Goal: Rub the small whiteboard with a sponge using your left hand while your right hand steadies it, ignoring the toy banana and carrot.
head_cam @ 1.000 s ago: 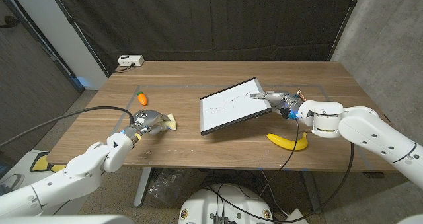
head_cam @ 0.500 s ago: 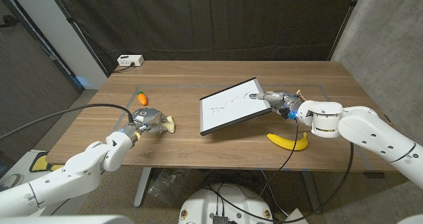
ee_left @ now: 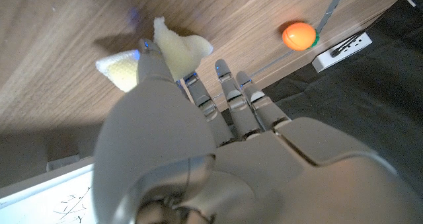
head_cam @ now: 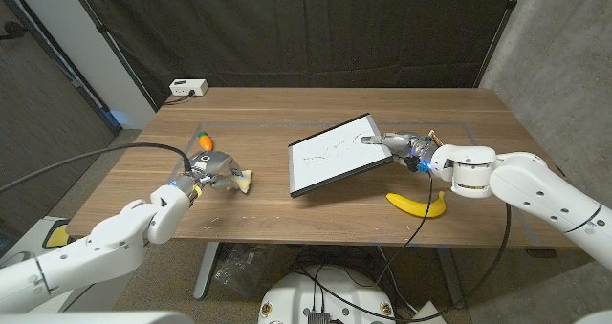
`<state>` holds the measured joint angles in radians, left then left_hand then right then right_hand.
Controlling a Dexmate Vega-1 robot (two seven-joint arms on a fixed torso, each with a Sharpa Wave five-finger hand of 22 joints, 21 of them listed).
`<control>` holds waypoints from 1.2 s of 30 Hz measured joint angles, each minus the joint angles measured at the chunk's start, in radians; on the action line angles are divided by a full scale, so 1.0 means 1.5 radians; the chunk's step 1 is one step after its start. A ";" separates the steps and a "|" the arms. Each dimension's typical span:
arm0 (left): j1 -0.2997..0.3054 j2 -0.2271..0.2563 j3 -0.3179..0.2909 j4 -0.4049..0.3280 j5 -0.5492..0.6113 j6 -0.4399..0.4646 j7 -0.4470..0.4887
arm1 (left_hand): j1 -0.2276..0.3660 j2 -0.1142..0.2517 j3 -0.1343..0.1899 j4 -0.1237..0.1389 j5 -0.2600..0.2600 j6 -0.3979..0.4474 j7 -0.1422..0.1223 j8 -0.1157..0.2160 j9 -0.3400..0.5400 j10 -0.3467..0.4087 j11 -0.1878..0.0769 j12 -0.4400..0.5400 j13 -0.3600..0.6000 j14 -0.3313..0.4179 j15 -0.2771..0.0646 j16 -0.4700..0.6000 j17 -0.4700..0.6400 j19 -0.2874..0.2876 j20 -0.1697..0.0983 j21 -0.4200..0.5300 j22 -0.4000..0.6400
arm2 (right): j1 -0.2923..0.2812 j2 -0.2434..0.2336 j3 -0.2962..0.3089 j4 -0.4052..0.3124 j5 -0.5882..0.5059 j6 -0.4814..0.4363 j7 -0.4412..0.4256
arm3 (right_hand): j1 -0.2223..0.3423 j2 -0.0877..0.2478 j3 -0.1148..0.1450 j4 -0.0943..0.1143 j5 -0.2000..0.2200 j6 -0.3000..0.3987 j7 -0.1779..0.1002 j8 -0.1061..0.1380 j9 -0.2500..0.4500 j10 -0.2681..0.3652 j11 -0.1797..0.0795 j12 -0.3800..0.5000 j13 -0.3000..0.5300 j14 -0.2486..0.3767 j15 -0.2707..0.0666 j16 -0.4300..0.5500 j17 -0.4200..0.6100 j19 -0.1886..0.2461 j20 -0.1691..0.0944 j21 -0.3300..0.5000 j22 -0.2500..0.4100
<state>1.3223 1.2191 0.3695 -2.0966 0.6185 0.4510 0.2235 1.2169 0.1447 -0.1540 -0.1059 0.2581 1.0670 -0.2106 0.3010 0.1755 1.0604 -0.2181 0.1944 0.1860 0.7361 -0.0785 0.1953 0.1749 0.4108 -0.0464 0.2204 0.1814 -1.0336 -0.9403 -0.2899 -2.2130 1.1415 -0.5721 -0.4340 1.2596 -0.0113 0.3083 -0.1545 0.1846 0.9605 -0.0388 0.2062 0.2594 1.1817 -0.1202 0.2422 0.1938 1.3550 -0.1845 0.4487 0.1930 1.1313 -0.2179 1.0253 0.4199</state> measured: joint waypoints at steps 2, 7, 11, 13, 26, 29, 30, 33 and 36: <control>-0.001 0.000 0.000 -0.002 0.000 0.001 0.003 | 0.002 0.002 0.000 0.000 0.000 0.004 0.001 0.000 0.000 0.000 0.000 0.000 0.000 0.000 0.000 0.000 0.000 0.000 0.000 0.000 0.000 | 0.001 0.000 0.000 0.001 0.000 -0.001 0.001 | 0.000 0.000 0.000 0.000 0.000 0.000 0.000 0.000 0.000 0.000 0.000 0.000 0.000 0.000 0.000 0.000 0.000 0.000 0.000 0.000 0.000; -0.001 0.000 -0.001 -0.007 0.001 0.004 0.011 | 0.003 0.003 0.000 0.000 -0.005 0.006 0.001 -0.001 0.000 0.003 0.003 0.000 0.000 0.002 0.002 0.000 0.000 0.000 0.000 0.000 0.000 | 0.005 0.000 -0.003 0.003 0.000 -0.002 0.005 | 0.000 0.000 0.001 -0.001 0.000 0.000 0.000 0.000 0.002 0.000 0.000 0.000 0.000 0.000 0.000 0.000 0.000 -0.003 0.003 0.000 0.000; 0.002 0.002 -0.004 -0.011 0.002 0.005 0.020 | 0.005 0.005 0.002 0.002 -0.005 0.009 0.005 -0.004 0.000 0.005 0.000 0.000 0.000 0.002 0.002 0.000 0.000 0.000 0.000 0.000 0.000 | 0.007 0.000 -0.005 0.004 0.000 -0.003 0.006 | 0.000 0.000 0.001 -0.001 0.000 0.001 -0.001 0.000 0.002 0.000 0.000 0.000 0.000 0.000 0.000 0.000 0.000 -0.004 0.004 0.001 0.000; 0.003 0.002 -0.006 -0.013 0.002 0.006 0.022 | 0.005 0.005 0.003 0.003 -0.005 0.012 0.002 -0.004 0.000 0.006 0.001 0.000 0.000 0.002 0.002 0.000 0.000 0.000 0.000 0.000 0.000 | 0.007 0.000 -0.005 0.004 0.000 -0.003 0.007 | 0.000 0.000 0.001 -0.001 0.000 0.001 -0.001 0.000 0.002 0.000 0.000 0.000 0.000 0.000 0.000 0.000 0.000 -0.004 0.004 0.005 0.000; 0.005 0.005 -0.020 -0.033 0.015 0.013 0.043 | 0.008 0.008 0.003 0.003 -0.010 0.016 0.004 -0.013 0.002 0.012 0.000 -0.004 0.000 0.007 0.000 -0.005 -0.002 0.000 0.000 0.000 0.000 | 0.009 0.002 -0.010 0.008 -0.008 -0.001 0.015 | 0.000 0.000 0.001 -0.001 0.000 0.001 -0.001 0.000 0.001 0.000 0.000 0.000 0.000 0.000 0.000 0.002 0.000 -0.005 0.002 0.005 0.003; 0.004 0.004 -0.024 -0.037 0.019 0.013 0.050 | 0.008 0.008 0.003 0.003 -0.010 0.014 0.002 -0.014 0.003 0.011 0.002 -0.004 0.000 0.007 0.000 -0.005 -0.002 0.000 0.000 0.000 0.000 | 0.009 0.002 -0.011 0.008 -0.010 0.001 0.017 | 0.000 0.000 0.001 -0.001 -0.001 0.001 -0.001 0.000 0.000 0.000 0.000 0.000 0.000 0.000 0.000 0.002 0.000 -0.005 0.002 0.005 0.003; 0.001 0.002 -0.025 -0.039 0.023 0.010 0.053 | 0.008 0.008 0.003 0.003 -0.010 0.013 0.001 -0.014 0.003 0.010 0.003 -0.004 0.000 0.007 0.000 -0.005 -0.002 0.000 0.000 0.000 0.000 | 0.009 0.002 -0.011 0.009 -0.011 0.002 0.019 | 0.000 0.000 0.001 -0.001 -0.001 0.001 -0.001 0.000 0.000 0.000 0.000 0.000 0.000 0.000 0.000 0.002 0.000 -0.005 0.003 0.005 0.003; -0.007 -0.002 -0.025 -0.040 0.026 0.006 0.057 | 0.008 0.008 0.003 0.003 -0.010 0.012 0.000 -0.014 0.003 0.009 0.002 -0.004 0.000 0.007 0.000 -0.005 -0.002 0.000 0.000 0.000 0.000 | 0.009 0.002 -0.012 0.009 -0.014 0.002 0.023 | 0.000 0.000 0.001 -0.001 -0.001 0.001 -0.001 0.000 0.001 0.000 0.000 0.000 0.000 0.000 0.000 0.003 0.000 -0.007 0.005 0.005 0.003; -0.020 -0.008 -0.024 -0.040 0.042 -0.014 0.067 | 0.008 0.008 0.002 0.003 -0.013 0.012 0.000 -0.017 0.003 0.007 0.000 -0.004 0.000 0.007 0.000 -0.005 -0.002 0.000 0.000 0.000 0.000 | 0.013 0.002 -0.017 0.011 -0.016 0.002 0.028 | 0.000 0.000 0.001 -0.001 -0.001 0.001 -0.001 0.000 0.002 0.000 0.000 0.000 0.000 0.000 0.000 0.005 0.000 -0.007 0.005 0.010 0.003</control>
<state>1.2929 1.2069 0.3328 -2.1567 0.6819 0.4299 0.3239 1.2289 0.1563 -0.1502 -0.1017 0.2386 1.0844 -0.2108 0.2751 0.1801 1.0714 -0.2178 0.1885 0.1854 0.7466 -0.0784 0.1880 0.1720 0.4107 -0.0463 0.2204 0.1815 -1.0145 -0.9374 -0.3147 -2.1961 1.1178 -0.5696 -0.3919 1.2596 -0.0113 0.3093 -0.1560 0.1836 0.9626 -0.0409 0.2062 0.2622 1.1814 -0.1199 0.2422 0.1937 1.3549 -0.1845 0.4565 0.1934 1.1202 -0.2104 1.0406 0.4246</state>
